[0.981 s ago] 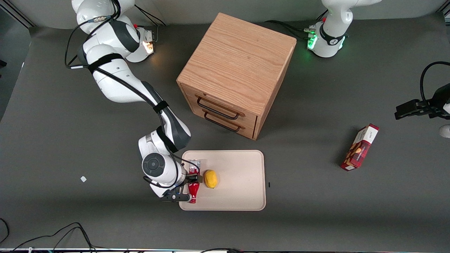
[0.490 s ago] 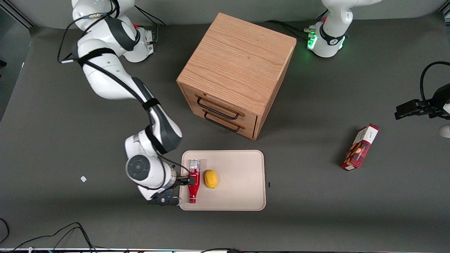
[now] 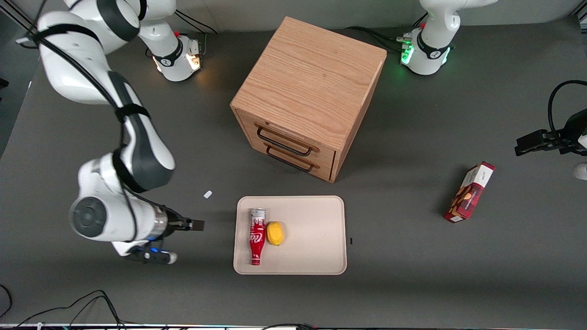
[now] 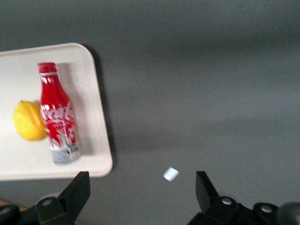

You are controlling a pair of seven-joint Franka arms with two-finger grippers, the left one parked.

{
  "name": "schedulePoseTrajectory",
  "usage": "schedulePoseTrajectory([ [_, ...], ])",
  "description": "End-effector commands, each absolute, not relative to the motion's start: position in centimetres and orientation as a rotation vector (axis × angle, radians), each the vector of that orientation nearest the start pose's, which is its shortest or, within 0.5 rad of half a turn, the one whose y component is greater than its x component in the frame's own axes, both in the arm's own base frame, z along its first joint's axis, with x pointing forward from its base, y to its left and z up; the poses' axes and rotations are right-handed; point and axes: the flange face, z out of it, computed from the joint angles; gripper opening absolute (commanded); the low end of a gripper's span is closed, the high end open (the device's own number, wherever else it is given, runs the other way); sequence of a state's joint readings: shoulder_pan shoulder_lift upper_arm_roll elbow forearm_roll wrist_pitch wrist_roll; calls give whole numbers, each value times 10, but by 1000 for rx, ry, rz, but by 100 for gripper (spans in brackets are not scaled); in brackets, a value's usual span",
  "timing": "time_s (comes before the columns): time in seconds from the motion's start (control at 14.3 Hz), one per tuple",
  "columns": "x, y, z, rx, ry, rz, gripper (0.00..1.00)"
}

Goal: Place coke bottle on tray

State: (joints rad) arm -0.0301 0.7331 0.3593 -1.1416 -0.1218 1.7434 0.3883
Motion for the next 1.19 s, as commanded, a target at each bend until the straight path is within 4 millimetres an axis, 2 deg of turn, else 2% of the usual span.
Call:
schedulePoseTrajectory([
  [0.0,655,109,423,-3063,73,243,100],
  [0.14,629,80,441,-3086,92,238,100],
  [0.21,619,76,452,-3099,93,226,100],
  [0.28,607,72,458,-3120,104,223,100],
  [0.42,584,84,473,-3175,87,196,100],
  [0.56,567,85,491,-3203,109,194,100],
  [0.84,535,56,541,-3136,95,168,100],
  [0.98,518,49,557,-3122,106,132,100],
  [1.12,513,37,573,-3052,155,131,100],
])
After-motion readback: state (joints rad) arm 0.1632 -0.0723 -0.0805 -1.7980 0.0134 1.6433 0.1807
